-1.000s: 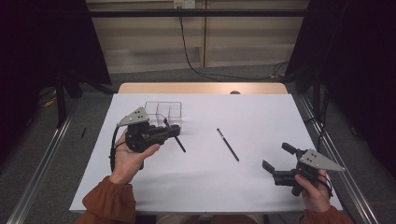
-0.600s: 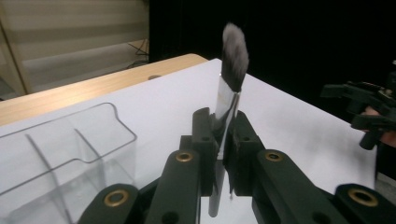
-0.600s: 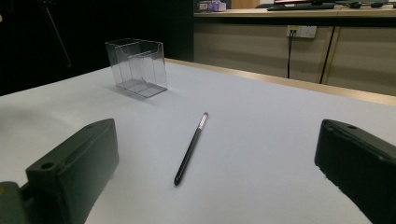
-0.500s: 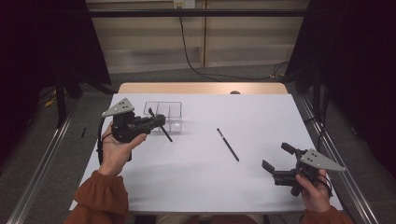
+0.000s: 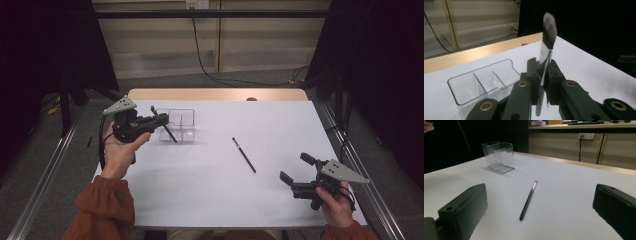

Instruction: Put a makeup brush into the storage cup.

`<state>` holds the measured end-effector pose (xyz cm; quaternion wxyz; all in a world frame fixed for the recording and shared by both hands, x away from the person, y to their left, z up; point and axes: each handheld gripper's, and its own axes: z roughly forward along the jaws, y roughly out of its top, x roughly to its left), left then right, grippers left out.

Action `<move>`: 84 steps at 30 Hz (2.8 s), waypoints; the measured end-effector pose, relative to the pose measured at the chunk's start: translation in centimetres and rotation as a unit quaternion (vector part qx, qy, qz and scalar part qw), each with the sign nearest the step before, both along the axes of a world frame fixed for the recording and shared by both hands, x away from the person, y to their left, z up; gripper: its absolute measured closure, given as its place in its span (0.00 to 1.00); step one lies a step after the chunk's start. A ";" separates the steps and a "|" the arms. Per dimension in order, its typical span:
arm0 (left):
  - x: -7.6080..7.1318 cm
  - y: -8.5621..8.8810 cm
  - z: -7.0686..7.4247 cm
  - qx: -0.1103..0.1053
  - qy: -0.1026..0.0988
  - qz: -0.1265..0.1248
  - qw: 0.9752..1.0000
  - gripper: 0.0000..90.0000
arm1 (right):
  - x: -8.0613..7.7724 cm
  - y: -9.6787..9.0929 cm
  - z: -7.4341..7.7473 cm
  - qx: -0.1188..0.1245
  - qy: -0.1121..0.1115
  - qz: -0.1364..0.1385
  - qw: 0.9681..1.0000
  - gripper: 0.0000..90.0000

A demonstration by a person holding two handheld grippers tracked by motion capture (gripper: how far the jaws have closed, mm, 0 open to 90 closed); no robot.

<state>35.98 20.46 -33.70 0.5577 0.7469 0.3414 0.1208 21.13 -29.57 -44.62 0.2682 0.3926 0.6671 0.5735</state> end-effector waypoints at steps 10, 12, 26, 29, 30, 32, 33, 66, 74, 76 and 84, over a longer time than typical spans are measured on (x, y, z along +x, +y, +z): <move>1.8 0.7 0.8 0.015 0.000 0.027 1.000 0.93 | 0.0 0.1 0.0 0.002 0.004 0.001 1.000 0.00; 2.2 0.8 0.9 0.017 0.001 0.029 0.999 0.93 | 0.1 0.1 -0.1 -0.002 0.004 0.003 1.000 0.00; 4.4 1.5 0.8 0.011 -0.011 0.064 0.998 0.93 | 0.1 0.3 -0.2 -0.010 0.008 0.010 1.000 0.00; 5.1 1.6 0.8 0.017 -0.013 0.074 0.997 0.93 | 0.1 0.3 -0.2 -0.010 0.008 0.011 1.000 0.00; 5.3 1.7 0.8 0.019 -0.012 0.079 0.997 0.93 | 0.1 0.3 -0.2 -0.011 0.009 0.010 1.000 0.00; 5.8 1.7 0.5 0.021 -0.009 0.084 0.996 0.93 | 0.1 0.2 -0.2 -0.010 0.009 0.009 1.000 0.00; 5.9 1.7 0.4 0.023 -0.009 0.085 0.996 0.93 | 0.1 0.3 -0.2 -0.010 0.009 0.010 1.000 0.00; 7.1 0.6 -2.8 0.067 0.014 0.087 0.994 0.93 | 0.1 0.2 -0.2 -0.011 0.010 0.010 1.000 0.00; 7.3 0.6 -3.7 0.073 0.017 0.093 0.993 0.93 | 0.1 0.2 -0.2 -0.011 0.011 0.010 1.000 0.00; 7.3 0.5 -3.9 0.073 0.017 0.092 0.993 0.93 | 0.1 0.2 -0.2 -0.011 0.010 0.010 1.000 0.00; 7.3 0.1 -4.3 0.075 0.023 0.087 0.993 0.92 | 0.0 0.1 -0.2 -0.012 0.008 0.007 1.000 0.00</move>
